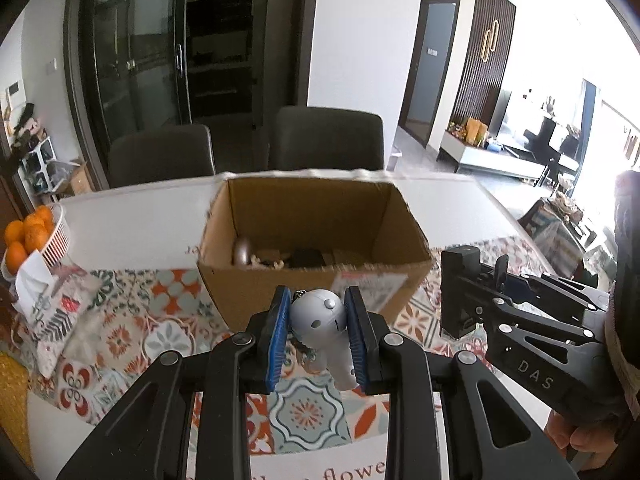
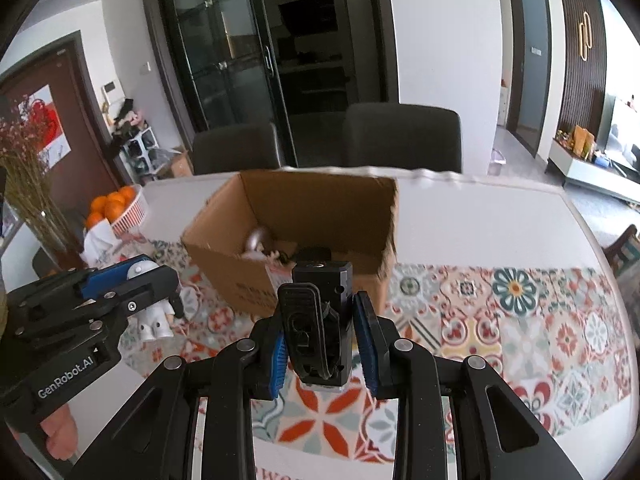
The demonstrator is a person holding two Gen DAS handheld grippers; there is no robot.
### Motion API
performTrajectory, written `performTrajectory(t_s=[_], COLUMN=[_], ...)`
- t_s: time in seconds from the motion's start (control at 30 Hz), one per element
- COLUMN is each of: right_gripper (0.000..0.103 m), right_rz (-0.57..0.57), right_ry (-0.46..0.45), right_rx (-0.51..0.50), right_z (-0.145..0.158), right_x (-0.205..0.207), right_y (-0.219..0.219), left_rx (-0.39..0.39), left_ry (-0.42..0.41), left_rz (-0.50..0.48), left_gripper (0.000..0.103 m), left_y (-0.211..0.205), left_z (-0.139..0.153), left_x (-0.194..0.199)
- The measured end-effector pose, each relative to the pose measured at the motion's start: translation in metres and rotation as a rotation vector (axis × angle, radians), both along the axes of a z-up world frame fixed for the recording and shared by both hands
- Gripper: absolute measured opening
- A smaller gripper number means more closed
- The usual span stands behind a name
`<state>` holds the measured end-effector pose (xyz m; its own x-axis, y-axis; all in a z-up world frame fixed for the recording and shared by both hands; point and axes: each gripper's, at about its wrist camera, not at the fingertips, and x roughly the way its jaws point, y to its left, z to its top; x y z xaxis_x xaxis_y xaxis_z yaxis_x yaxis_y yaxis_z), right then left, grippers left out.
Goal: Organize rigid objects
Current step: 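Carry the figurine and black mount over the box with both tools, then open both tools to drop the figurine and mount into the box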
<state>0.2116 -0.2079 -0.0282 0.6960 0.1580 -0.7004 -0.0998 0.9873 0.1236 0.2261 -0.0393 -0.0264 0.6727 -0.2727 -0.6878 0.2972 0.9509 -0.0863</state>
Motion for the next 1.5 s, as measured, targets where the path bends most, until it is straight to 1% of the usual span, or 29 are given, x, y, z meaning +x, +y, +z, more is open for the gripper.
performTrajectory(t_s=[0.4,0.6,0.77,0.97,1.2,1.4,1.5], right_gripper=[0.030,0.030,0.030,0.030,0.030,0.030,0.030], right_rz=[0.020,0.020,0.024,0.022,0.021,0.021,0.025], right_ry=[-0.061,-0.061,-0.019,0.059,0.156,0.204,0.227], right_rx=[0.004,-0.008,0.002,0.004,-0.008,-0.029,-0.039], right_z=[0.032,0.043,0.042,0.028,0.003,-0.015,-0.023], right_x=[0.032,0.054,0.077,0.103,0.127,0.133,0.135], right_y=[0.012,0.014,0.012,0.007,0.003,0.005,0.006], left_rx=[-0.011,-0.009,-0.010,0.004,0.038,0.062,0.077], left_ry=[-0.075,-0.083,-0.043,0.031,0.119,0.196,0.217], left_rz=[0.013,0.001,-0.015,-0.027,-0.030,-0.034,-0.027], left_gripper=[0.028,0.028,0.028,0.028,0.028,0.028,0.028], left_y=[0.007,0.006,0.002,-0.006,-0.014,-0.018,-0.018], left_z=[0.036,0.043,0.041,0.029,0.003,-0.024,-0.034], left_x=[0.032,0.055,0.080,0.110,0.137,0.147,0.148])
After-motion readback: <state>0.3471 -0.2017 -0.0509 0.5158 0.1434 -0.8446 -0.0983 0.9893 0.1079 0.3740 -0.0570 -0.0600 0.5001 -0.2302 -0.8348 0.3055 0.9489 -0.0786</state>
